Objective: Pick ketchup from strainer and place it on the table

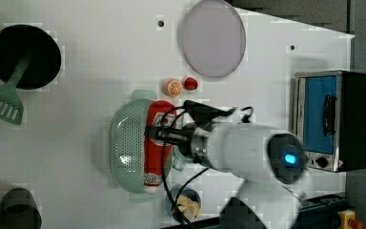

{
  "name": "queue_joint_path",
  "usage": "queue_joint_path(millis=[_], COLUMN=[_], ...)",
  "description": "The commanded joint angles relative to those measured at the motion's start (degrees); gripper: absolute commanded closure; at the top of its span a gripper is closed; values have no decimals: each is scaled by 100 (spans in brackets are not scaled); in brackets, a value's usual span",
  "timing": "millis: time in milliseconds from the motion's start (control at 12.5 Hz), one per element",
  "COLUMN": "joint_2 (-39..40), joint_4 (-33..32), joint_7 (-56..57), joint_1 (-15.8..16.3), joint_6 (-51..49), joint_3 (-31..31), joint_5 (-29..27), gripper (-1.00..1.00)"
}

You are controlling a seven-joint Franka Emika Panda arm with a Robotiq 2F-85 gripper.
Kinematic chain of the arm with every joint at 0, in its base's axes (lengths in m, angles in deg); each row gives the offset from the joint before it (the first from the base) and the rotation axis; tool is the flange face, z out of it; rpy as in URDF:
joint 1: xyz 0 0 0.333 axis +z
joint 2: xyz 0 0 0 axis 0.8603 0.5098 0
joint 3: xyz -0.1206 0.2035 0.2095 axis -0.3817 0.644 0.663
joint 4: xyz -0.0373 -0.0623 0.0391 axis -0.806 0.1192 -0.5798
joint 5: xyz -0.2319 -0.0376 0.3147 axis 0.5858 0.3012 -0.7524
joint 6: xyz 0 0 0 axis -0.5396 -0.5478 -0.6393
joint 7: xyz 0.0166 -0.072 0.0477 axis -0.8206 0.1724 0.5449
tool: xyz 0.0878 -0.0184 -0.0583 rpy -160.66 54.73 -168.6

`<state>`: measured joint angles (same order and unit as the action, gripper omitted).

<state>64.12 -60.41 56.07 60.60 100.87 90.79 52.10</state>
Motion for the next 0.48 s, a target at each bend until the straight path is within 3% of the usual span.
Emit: queue_joint_path(millis=[80,480], joint_2=[-358,-469], joint_4=[502,1413], joint_7=[609,2270], joint_1=[-443,-1035], joint_6=[-614,-2197], joint_3=[-119,-1027], joint_5=[-293,-292], gripper=[-19,-19])
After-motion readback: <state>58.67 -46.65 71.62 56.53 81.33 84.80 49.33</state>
